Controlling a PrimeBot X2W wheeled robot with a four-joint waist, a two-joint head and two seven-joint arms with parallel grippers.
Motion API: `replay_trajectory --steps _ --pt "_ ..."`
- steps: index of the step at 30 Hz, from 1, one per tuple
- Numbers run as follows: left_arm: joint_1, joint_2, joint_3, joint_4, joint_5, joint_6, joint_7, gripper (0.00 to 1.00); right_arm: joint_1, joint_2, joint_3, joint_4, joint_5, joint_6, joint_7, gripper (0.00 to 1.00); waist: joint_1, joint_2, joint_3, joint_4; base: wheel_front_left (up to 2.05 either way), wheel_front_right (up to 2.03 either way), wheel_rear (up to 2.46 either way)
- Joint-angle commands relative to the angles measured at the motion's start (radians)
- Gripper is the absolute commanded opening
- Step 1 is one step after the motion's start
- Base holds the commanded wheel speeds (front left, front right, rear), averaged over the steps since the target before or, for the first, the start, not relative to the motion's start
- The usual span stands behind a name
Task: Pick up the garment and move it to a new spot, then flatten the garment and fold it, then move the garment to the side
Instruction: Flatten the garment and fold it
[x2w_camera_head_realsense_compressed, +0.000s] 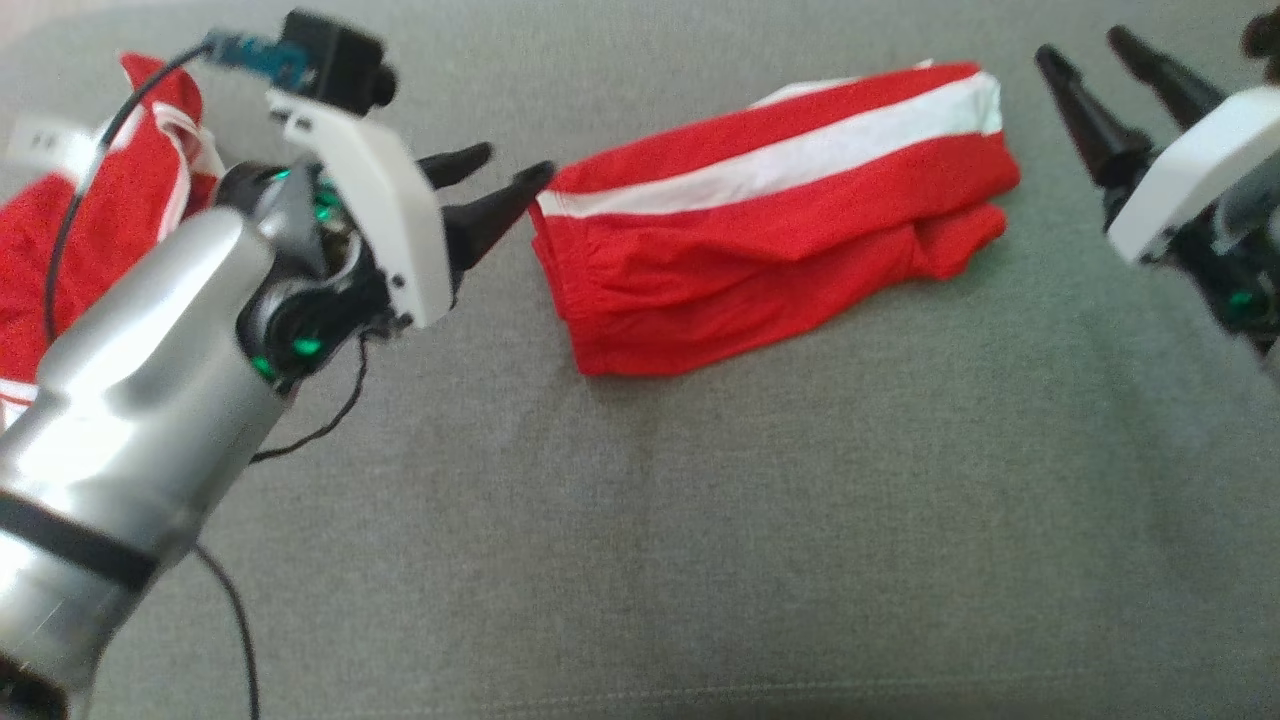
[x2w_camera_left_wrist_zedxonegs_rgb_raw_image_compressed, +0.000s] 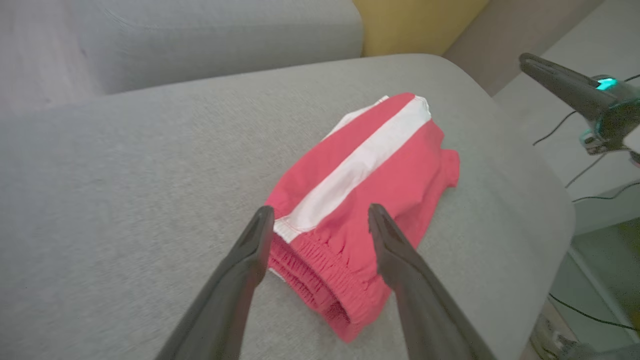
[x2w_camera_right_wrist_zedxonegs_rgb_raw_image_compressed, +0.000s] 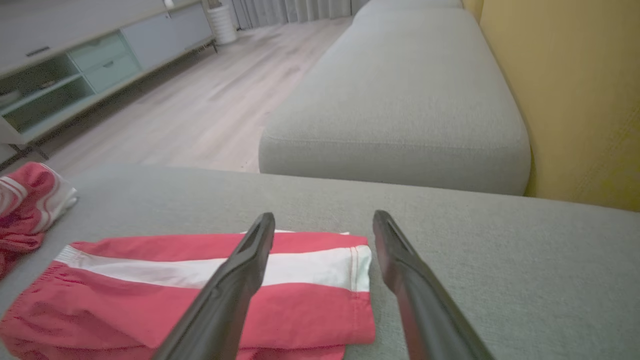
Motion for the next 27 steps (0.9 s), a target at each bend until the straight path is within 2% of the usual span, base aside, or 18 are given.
replay_trajectory --steps 1,2,4,8,13,17,21,25,27 --pt "-0.019 0.062 0.044 -0.040 0.046 0.026 -0.050 1.00 0.031 -0.005 -0.011 -0.007 0.004 0.008 -0.041 1.00 0.0000 0.0000 -0.047 -0.007 0.00 0.00 0.00" --pt "-0.019 0.062 0.044 -0.040 0.046 0.026 -0.050 1.00 0.031 -0.005 -0.011 -0.007 0.004 0.008 -0.041 1.00 0.0000 0.0000 -0.047 -0.007 0.00 0.00 0.00" --pt "0.009 0.083 0.049 -0.071 0.094 0.073 -0.123 1.00 0.046 0.007 -0.021 0.003 0.009 0.008 -0.078 1.00 0.0000 0.0000 -0.067 -0.006 0.00 0.00 0.00" --pt "0.089 0.115 0.064 -0.143 0.199 0.199 -0.306 1.00 0.090 0.030 -0.044 0.030 0.023 0.008 -0.118 1.00 0.0000 0.0000 -0.093 0.001 0.00 0.00 0.00" --pt "0.228 0.120 0.105 -0.232 0.266 0.352 -0.521 1.00 0.150 0.055 -0.077 0.096 0.037 0.008 -0.137 1.00 0.0000 0.0000 -0.107 0.020 0.00 0.00 0.00" --pt "0.349 0.105 0.152 -0.303 0.324 0.443 -0.583 1.00 0.179 0.074 -0.104 0.153 0.053 0.008 -0.141 1.00 0.0000 0.0000 -0.100 0.044 0.00 0.00 0.00" --pt "0.472 0.046 0.250 -0.386 0.419 0.482 -0.588 1.00 0.183 0.083 -0.111 0.204 0.074 0.008 -0.124 1.00 0.0000 0.0000 -0.074 0.074 0.00 0.00 0.00" --pt "0.589 -0.055 0.349 -0.438 0.495 0.461 -0.588 1.00 0.152 0.073 -0.111 0.252 0.101 0.008 -0.044 1.00 0.0000 0.0000 -0.038 0.110 0.00 0.00 0.00" --pt "0.630 -0.104 0.385 -0.445 0.529 0.432 -0.588 1.00 0.124 0.058 -0.106 0.272 0.105 0.008 0.006 1.00 0.0000 0.0000 -0.017 0.135 0.00 0.00 0.00"
